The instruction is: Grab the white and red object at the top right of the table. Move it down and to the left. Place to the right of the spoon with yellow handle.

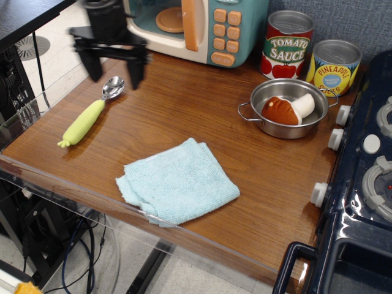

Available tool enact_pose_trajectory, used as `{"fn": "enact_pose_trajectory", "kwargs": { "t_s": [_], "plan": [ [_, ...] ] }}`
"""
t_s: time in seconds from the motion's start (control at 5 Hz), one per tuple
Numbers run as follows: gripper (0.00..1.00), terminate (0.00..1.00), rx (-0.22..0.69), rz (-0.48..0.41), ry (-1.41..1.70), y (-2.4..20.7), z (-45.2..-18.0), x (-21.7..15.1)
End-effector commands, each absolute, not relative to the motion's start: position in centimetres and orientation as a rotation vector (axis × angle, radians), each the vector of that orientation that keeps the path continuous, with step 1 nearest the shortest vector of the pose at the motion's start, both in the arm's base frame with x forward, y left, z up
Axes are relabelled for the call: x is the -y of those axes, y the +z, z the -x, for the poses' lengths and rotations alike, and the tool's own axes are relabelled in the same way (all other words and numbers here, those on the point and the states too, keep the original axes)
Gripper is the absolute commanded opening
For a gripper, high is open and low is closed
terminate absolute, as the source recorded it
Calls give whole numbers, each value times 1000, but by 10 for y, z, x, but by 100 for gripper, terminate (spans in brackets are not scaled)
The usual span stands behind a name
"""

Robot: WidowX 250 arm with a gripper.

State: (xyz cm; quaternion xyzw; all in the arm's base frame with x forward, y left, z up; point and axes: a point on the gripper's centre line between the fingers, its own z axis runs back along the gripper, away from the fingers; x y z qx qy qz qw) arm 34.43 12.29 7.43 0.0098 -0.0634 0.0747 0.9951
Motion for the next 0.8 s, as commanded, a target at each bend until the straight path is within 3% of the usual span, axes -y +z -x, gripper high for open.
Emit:
{"fn": "enact_pose_trajectory", "kwargs": {
  "t_s": [0.0, 0.4, 0.6],
  "plan": [
    [100, 0, 226, 39, 18, 101, -387, -68],
    [100, 0, 226, 114, -138, 108, -410, -3],
    [100, 0, 207, 108, -201, 105, -414, 21]
  ]
}}
